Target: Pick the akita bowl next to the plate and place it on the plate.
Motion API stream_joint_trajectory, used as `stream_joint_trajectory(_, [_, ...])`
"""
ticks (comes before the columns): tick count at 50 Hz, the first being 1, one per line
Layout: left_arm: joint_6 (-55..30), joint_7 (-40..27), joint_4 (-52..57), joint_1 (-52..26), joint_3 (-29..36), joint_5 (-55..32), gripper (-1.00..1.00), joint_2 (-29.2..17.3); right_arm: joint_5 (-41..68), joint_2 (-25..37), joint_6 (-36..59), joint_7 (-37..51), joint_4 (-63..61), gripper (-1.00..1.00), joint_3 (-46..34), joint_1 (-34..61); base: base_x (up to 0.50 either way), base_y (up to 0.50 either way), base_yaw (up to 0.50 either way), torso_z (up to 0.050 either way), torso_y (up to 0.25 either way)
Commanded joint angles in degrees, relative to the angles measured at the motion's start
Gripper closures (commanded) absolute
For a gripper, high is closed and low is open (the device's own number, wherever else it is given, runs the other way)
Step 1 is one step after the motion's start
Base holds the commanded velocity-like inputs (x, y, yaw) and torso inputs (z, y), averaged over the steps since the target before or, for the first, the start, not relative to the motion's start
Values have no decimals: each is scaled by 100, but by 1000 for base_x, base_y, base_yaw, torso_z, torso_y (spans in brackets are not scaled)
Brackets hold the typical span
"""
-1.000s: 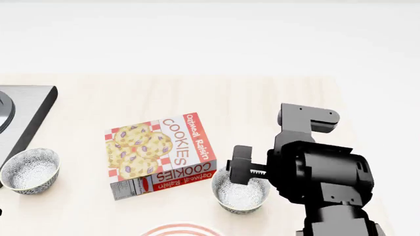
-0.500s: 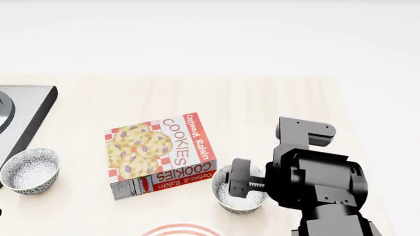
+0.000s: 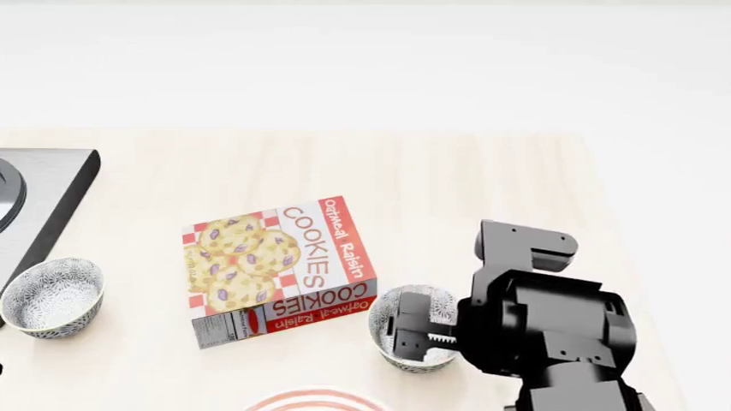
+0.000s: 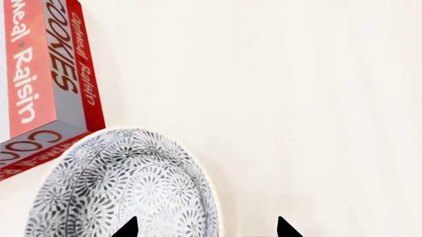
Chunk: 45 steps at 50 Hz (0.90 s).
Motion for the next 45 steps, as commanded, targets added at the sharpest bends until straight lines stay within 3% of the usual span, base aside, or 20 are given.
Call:
stream_joint_trajectory(1, [4, -16, 12, 11, 7, -16, -100, -13, -162, -24, 0, -76, 42, -100, 168, -56, 0, 0, 0, 0, 0])
stream_joint_trajectory(14, [20, -30, 3, 6, 23, -22, -100, -24, -531, -50, -15, -142, 45, -100, 490, -117, 0, 0, 0, 0, 0])
stream_joint_trajectory(15, [18, -32, 4, 6, 23, -25, -100, -26, -552, -55, -23, -176, 42, 100, 504, -113, 0, 0, 0, 0, 0])
stream_joint_trajectory(20, [31, -30, -3, 11, 27, -28, -100, -29, -632, -48, -279, 88, -65, 100, 544, -154, 0, 0, 0, 0, 0])
stream_joint_trajectory(26, [46, -31, -20, 9, 33, -30, -100, -31, -581, 49, 83, 339, -1076, 100, 552, -493, 0, 0, 0, 0, 0])
stream_joint_trajectory(45, [57, -57, -15, 22, 42, -52, -100, -49, 19, 347, 1910, 1092, -5693, 100, 854, -1744, 0, 0, 0, 0, 0])
